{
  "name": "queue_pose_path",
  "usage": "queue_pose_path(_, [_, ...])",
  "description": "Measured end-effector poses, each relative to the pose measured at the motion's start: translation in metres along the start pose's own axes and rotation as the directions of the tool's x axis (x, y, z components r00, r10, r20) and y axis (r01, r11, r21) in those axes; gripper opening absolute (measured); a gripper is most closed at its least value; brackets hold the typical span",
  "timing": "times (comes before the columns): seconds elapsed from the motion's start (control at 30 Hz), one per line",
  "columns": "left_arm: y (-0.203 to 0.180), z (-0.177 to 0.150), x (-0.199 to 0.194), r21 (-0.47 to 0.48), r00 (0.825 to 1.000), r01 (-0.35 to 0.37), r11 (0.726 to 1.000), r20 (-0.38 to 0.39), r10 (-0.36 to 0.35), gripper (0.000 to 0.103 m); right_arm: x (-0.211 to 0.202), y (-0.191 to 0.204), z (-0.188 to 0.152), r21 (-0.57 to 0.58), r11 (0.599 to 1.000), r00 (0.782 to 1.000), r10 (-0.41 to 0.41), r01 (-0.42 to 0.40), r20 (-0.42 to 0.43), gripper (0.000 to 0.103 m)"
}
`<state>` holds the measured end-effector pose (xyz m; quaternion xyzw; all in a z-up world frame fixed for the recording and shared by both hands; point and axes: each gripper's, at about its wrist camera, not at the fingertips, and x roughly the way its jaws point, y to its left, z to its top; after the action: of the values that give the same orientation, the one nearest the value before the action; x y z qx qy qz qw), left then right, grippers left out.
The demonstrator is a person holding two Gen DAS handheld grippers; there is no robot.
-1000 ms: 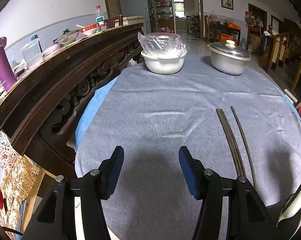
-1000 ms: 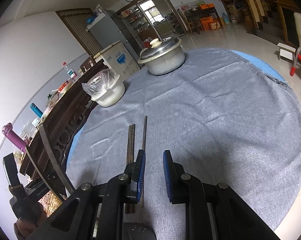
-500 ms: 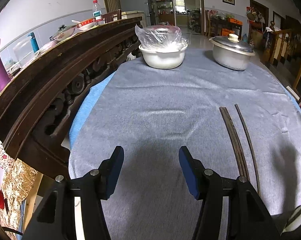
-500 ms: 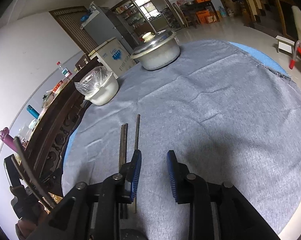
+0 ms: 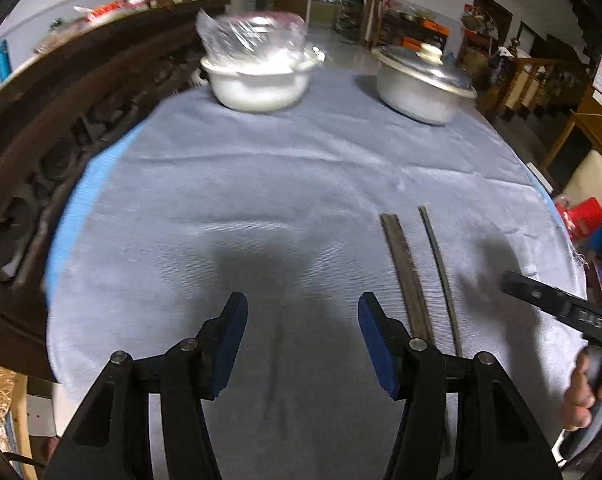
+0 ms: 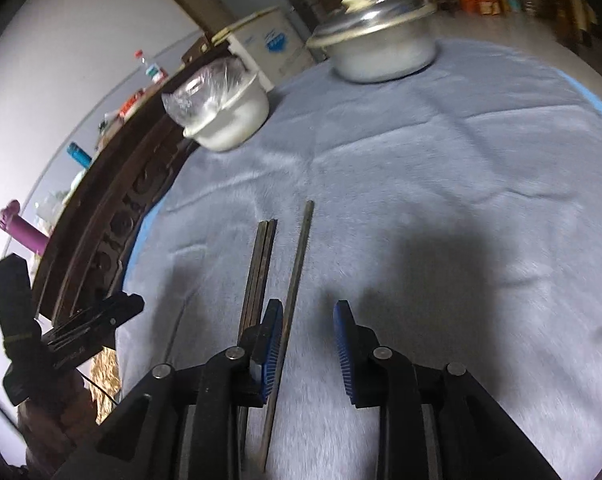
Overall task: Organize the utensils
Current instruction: 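Lower both open tools around the dark chopsticks lying on the cloth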
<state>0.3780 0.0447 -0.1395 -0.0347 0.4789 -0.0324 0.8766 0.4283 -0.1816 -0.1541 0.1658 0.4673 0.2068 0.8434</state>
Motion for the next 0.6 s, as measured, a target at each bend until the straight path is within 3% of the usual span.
queue_pose_path(0.27, [-0.019, 0.014, 0.028, 0.027, 0.998, 0.043, 0.999, -0.042, -0.042, 0.059, 0.049, 0.016, 0.028, -0.066, 0.996, 0.998, -0.062, 0.061, -0.027, 0.028])
queue_pose_path(0.43, [-0.023, 0.022, 0.039, 0.047, 0.997, 0.056, 0.997, -0.051, -0.054, 0.059, 0.069, 0.026, 0.034, -0.137, 0.976, 0.984, -0.173, 0.167, -0.036, 0.028])
queue_pose_path(0.6, [-0.032, 0.03, 0.056, 0.076, 0.994, 0.084, 0.994, -0.072, -0.078, 0.059, 0.067, 0.028, 0.033, -0.185, 0.949, 0.966, -0.259, 0.255, 0.003, 0.019])
